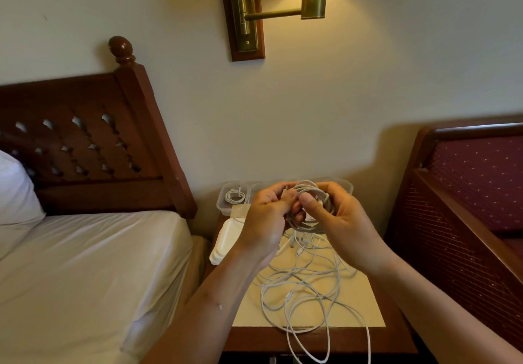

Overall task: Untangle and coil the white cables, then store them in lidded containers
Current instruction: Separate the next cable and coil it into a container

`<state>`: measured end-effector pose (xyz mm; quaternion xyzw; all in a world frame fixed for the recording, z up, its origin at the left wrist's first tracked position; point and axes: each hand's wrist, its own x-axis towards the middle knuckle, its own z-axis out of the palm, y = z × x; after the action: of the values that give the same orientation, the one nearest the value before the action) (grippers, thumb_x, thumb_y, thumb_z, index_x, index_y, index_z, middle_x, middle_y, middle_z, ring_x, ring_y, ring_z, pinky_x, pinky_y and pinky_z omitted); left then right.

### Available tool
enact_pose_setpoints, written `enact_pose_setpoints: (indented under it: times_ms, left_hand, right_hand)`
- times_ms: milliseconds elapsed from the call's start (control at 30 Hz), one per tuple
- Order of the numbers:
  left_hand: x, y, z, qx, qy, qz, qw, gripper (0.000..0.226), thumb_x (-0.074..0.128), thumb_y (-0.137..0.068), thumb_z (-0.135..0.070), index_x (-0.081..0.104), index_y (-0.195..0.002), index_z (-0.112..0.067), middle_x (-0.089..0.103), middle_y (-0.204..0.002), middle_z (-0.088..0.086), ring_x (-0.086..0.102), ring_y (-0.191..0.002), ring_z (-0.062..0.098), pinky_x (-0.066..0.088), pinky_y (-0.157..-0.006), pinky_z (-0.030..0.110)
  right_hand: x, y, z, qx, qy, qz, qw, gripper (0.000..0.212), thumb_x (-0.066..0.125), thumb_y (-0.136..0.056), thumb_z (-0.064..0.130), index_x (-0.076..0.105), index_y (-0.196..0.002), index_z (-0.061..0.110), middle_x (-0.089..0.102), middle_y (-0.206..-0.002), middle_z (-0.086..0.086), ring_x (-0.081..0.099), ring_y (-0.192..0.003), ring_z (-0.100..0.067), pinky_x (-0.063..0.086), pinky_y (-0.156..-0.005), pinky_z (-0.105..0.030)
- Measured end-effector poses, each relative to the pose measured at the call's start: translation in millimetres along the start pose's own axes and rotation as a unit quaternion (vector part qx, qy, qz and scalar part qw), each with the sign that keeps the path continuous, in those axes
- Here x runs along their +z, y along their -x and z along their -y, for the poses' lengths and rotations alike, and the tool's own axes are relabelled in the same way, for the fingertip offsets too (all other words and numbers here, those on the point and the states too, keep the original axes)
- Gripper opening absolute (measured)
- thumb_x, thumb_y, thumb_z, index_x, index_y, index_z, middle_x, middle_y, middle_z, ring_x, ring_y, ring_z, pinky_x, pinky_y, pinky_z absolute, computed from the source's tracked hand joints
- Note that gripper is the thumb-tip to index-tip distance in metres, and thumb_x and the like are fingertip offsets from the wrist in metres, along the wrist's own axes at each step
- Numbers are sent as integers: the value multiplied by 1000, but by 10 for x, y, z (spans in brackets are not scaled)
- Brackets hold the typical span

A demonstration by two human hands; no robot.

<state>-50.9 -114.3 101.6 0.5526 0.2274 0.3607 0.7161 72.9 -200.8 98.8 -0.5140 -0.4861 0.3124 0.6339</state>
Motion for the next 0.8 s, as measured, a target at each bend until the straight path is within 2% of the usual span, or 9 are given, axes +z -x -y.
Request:
enact_pose_setpoints:
  times_ms: [100, 200, 267, 300, 400, 500, 633, 733, 800]
  left_hand:
    - [-17, 12, -25, -32, 55, 15, 998, 30, 45, -108, -9, 70, -118, 5, 52, -76, 10, 49, -66, 15, 44, -64, 27]
    - [-71, 37, -45, -80, 109, 44, 990, 35, 42, -108, -13, 70, -122, 4, 56, -78, 8, 55, -72, 20, 47, -71, 32]
    - [-122, 52, -50, -98, 126, 74, 984, 35, 43, -107, -13, 70, -124, 2, 61, -84, 10, 60, -78, 23, 49, -78, 37]
    - [-144, 58, -48, -100, 125, 79, 984, 34, 46, -106, -12, 71, -123, 2, 63, -86, 12, 62, -79, 24, 51, -80, 39]
    - [-202, 41, -17, -83, 105, 45, 990, 29, 59, -97, -7, 72, -121, 2, 69, -93, 18, 68, -80, 25, 55, -83, 42]
    - [-232, -23, 16, -82, 128, -29, 988, 36, 68, -88, -6, 70, -122, 5, 72, -95, 20, 70, -73, 23, 60, -71, 36]
    - [-260, -36, 65, -93, 159, -95, 978, 21, 64, -96, -5, 71, -112, 5, 71, -81, 17, 67, -62, 19, 56, -53, 28]
    - [-351, -35, 62, -105, 106, -104, 983, 19, 59, -100, -5, 73, -109, 5, 72, -80, 17, 69, -63, 20, 58, -55, 30]
    - [-457, -56, 76, -108, 27, -111, 988, 22, 59, -103, -13, 75, -111, 1, 75, -86, 17, 72, -68, 22, 59, -61, 33]
  right_hand:
    - [27, 39, 7, -31, 105, -30, 994, 26, 51, -101, 37, 67, -113, 21, 70, -79, 17, 64, -72, -1, 49, -67, -16]
    - [-8, -21, -34, -13, 166, -63, 984, 22, 49, -106, 32, 68, -100, 23, 65, -69, 23, 57, -62, 2, 42, -59, -14]
    - [-56, -79, -84, 24, 150, -78, 985, 24, 50, -107, 27, 70, -95, 20, 63, -65, 16, 55, -60, 0, 42, -61, -17]
    - [-76, -98, -102, 54, 122, -75, 988, 27, 50, -108, 25, 72, -94, 16, 61, -64, 12, 54, -60, -1, 44, -64, -23]
    - [-128, -118, -97, 125, 35, -49, 990, 28, 53, -106, 19, 76, -91, 13, 67, -69, 4, 59, -65, -9, 45, -67, -30]
    - [-114, -118, -58, 175, -37, -21, 984, 26, 54, -104, 12, 77, -93, 8, 73, -75, -2, 66, -73, -17, 48, -71, -32]
    - [-75, -128, -58, 233, -94, 19, 968, 24, 53, -103, 8, 75, -105, -2, 75, -86, -12, 69, -81, -24, 51, -73, -36]
    - [-55, -188, -94, 259, -100, 34, 960, 26, 56, -101, 13, 77, -108, -1, 74, -103, -24, 67, -91, -30, 54, -84, -45]
    - [12, -282, -154, 286, -102, 27, 952, 26, 60, -99, 15, 77, -108, -2, 72, -113, -28, 67, -95, -32, 55, -93, -50]
